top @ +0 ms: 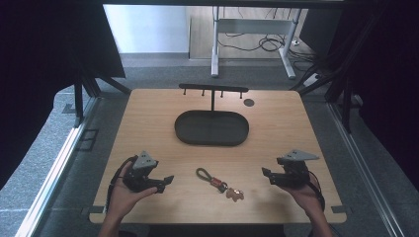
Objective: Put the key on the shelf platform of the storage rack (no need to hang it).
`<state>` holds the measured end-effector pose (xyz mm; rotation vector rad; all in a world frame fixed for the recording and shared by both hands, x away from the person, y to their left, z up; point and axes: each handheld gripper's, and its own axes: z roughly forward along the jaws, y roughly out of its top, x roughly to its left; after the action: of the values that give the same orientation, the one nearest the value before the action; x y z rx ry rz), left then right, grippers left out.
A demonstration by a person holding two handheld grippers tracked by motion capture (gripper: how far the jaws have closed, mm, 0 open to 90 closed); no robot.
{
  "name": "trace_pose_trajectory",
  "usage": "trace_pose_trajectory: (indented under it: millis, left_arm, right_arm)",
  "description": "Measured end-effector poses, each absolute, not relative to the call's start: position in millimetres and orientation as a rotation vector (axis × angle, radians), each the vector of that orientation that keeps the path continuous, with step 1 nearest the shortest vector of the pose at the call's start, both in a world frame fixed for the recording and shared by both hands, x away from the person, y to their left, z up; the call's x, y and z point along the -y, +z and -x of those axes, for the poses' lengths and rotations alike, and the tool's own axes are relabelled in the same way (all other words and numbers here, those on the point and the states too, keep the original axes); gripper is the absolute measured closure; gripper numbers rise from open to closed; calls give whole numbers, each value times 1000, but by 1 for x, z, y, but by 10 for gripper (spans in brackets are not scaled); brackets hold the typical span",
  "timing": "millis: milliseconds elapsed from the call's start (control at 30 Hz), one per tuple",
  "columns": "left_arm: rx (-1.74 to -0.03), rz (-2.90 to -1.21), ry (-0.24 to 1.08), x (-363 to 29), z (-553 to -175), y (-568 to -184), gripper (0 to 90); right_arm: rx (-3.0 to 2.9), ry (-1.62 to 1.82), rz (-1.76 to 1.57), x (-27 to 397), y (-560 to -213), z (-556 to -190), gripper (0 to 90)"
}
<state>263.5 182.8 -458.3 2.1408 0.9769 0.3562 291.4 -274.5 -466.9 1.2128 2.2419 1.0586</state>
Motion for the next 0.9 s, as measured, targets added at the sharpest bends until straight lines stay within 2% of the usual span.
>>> trace_pose_trajectory:
  millis: [900]
  left_arm:
    - [-980, -2131, 356, -185, -263, -457, 227]
  right_arm:
    - [-2385, 1026, -1085, 251, -441, -302, 389]
